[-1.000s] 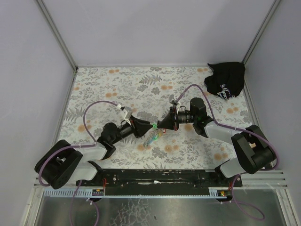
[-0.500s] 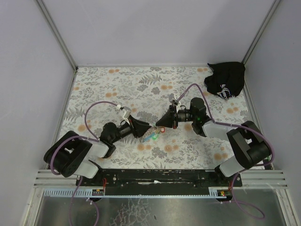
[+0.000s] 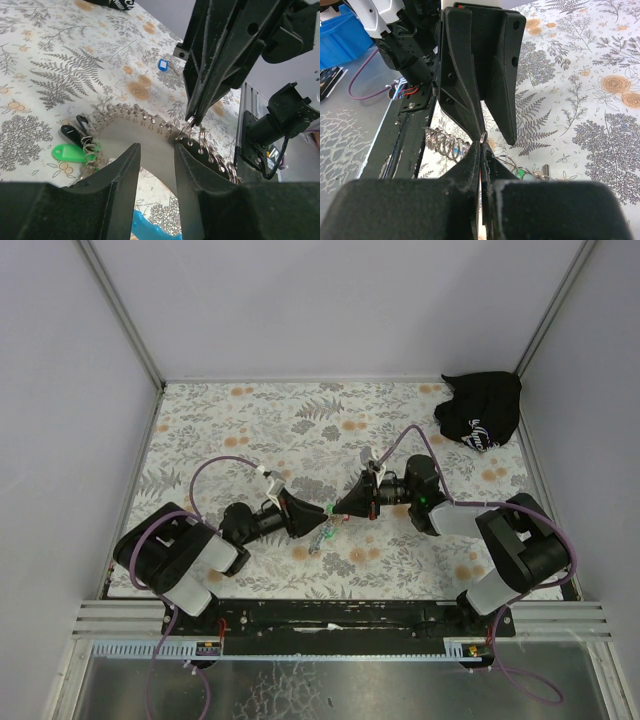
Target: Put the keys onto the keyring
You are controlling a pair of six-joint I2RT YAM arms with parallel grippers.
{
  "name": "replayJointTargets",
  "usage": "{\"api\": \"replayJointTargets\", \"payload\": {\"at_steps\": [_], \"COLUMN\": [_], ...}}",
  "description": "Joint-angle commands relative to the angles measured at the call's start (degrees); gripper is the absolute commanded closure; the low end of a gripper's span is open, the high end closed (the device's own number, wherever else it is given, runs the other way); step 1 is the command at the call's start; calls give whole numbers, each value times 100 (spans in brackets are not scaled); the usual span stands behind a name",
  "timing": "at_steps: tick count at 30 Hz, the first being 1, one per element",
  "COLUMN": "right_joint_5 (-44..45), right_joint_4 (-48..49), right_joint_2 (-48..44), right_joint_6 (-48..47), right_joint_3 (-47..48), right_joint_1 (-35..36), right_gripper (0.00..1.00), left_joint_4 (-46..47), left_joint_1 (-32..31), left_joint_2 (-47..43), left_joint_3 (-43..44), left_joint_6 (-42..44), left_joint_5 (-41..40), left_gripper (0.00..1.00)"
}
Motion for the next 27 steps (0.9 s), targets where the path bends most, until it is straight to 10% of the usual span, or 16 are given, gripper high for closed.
{"api": "replayJointTargets", "payload": {"at_steps": [1, 27], "right_joint_5": [-145, -456], "right_joint_4": [548, 1316], "right_joint_2": [-7, 175], "right_joint_6": [-145, 223], "right_joint_3": [2, -115], "right_joint_1": [-14, 16], "right_gripper": [100, 100], "left_joint_4": [683, 567], "left_joint_1": [-139, -299], "left_joint_2": [-63, -318], "left_joint_3": [34, 35], "left_joint_6": [197, 527], "left_joint_5": [257, 212], "left_gripper": [68, 93]}}
